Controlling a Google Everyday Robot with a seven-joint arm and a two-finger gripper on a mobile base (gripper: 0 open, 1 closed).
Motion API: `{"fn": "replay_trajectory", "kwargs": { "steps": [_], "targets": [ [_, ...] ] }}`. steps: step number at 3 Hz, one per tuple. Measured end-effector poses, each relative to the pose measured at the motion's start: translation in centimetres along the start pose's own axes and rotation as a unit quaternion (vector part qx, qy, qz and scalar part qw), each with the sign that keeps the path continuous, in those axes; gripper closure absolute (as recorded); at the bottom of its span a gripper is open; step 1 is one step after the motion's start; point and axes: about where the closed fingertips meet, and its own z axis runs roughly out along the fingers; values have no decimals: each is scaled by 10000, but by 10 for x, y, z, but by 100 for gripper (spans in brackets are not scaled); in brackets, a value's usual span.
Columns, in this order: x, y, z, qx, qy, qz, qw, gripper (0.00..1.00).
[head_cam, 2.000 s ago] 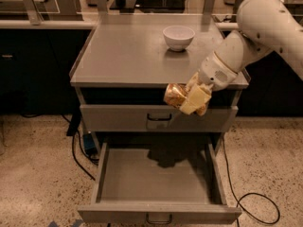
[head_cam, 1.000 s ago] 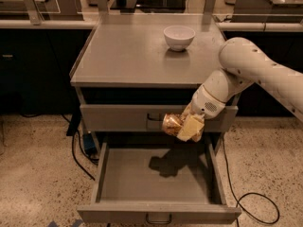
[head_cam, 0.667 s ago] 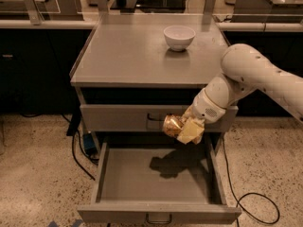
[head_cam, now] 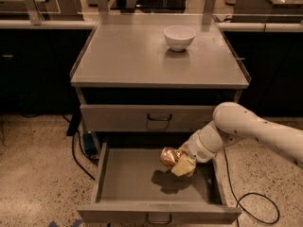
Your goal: Place orange can into middle drawer
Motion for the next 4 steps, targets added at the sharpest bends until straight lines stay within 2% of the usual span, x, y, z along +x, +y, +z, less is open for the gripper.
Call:
{"fn": "replay_trajectory", "kwargs": {
  "steps": [1,2,3,4],
  "targets": [
    [1,1,4,-20,34,5,10000,100],
    [24,-1,45,24,55,1,10000,100],
    [65,-8,125,-128,-100,376,9992,100],
    [78,4,153,-374,-130,529,9978,100]
  ]
}}
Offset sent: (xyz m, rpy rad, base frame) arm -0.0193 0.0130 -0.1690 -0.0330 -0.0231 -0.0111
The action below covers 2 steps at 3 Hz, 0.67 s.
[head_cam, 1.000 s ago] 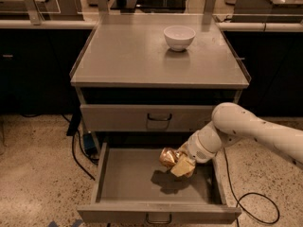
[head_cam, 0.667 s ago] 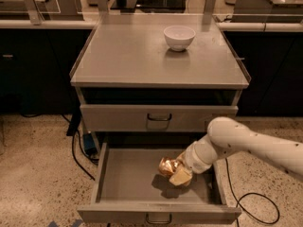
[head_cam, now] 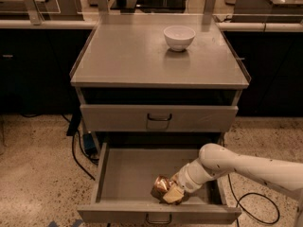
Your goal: Place orange can into middle drawer
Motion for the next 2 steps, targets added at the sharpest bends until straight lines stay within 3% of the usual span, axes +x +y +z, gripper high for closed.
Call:
{"fn": "replay_trajectory", "kwargs": {
  "steps": [2],
  "targets": [
    [-2,-4,0,1,-2,-2,10000,100]
  ]
}}
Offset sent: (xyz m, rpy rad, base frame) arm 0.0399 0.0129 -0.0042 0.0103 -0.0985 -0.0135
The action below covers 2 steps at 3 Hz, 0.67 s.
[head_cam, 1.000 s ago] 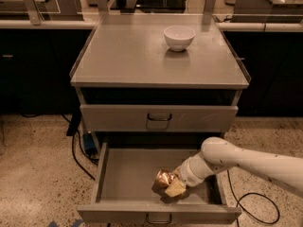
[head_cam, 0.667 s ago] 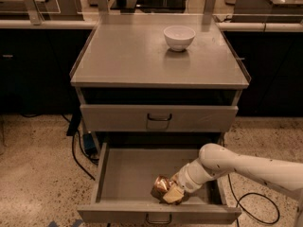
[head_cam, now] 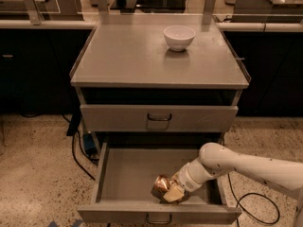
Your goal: Place orange can into middle drawer
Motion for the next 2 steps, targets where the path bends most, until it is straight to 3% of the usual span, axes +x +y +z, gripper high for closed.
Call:
{"fn": "replay_trajectory", "kwargs": {
  "steps": [1,2],
  "targets": [
    [-21,-28,7,433,-170,-175,9988,100],
    [-40,-64,12,921,-414,-274,9945,100]
  ]
}}
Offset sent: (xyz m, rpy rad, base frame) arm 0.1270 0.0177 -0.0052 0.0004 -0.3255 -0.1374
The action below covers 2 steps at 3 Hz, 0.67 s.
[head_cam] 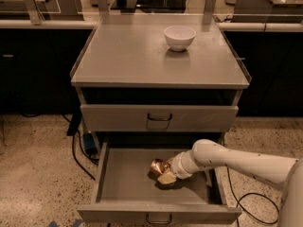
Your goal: Place orange can into middle drawer
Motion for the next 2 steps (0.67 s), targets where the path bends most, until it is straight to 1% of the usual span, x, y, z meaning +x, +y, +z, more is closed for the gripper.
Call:
{"fn": "replay_trajectory", "kwargs": {
  "steps": [1,2],
  "targets": [
    [1,-23,23,338,-124,71,9993,100],
    [1,-23,23,338,-124,71,9993,100]
  ]
}}
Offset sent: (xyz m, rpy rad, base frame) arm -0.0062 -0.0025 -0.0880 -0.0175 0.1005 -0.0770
